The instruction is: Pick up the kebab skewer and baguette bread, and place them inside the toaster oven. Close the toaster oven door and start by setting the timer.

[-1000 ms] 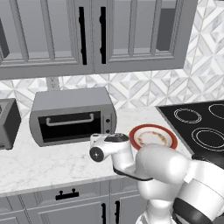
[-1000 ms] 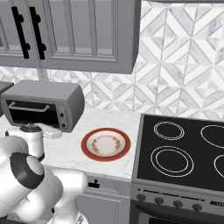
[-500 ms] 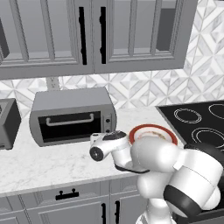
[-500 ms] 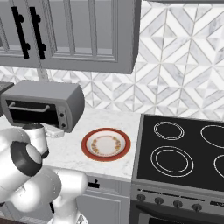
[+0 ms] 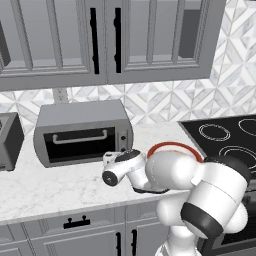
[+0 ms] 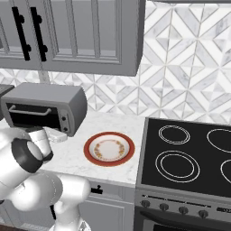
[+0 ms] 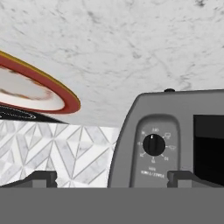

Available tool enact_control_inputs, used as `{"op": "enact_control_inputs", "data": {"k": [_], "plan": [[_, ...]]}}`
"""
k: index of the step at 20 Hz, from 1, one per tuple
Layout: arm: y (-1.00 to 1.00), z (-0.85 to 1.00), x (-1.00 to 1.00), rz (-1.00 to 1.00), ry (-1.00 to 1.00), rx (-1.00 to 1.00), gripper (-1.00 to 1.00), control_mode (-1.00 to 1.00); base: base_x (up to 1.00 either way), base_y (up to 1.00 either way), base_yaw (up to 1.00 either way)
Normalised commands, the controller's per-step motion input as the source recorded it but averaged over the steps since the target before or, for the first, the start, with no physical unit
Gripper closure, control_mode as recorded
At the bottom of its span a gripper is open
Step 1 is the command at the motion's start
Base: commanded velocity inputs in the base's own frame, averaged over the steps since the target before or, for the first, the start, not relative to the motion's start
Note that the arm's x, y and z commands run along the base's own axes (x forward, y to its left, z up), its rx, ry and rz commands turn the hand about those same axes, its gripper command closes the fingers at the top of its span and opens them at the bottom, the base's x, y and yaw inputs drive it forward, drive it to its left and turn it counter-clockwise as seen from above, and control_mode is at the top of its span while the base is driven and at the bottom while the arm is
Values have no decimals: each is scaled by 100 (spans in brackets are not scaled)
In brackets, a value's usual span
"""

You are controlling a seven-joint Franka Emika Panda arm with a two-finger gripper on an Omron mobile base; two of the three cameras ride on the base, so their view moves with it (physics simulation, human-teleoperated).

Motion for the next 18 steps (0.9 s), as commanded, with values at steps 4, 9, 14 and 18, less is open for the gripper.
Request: {"op": "enact_control_inputs", "data": {"k": [4,9,14,18], "plan": [[0,-1,1,0,-2,-1,-100,-100,0,0,0],[0,0,6,0,-1,0,-100,-100,0,0,0],[0,0,22,0,0,0,-100,-100,0,0,0],[0,-3,16,1,0,0,-100,-100,0,0,0]]}}
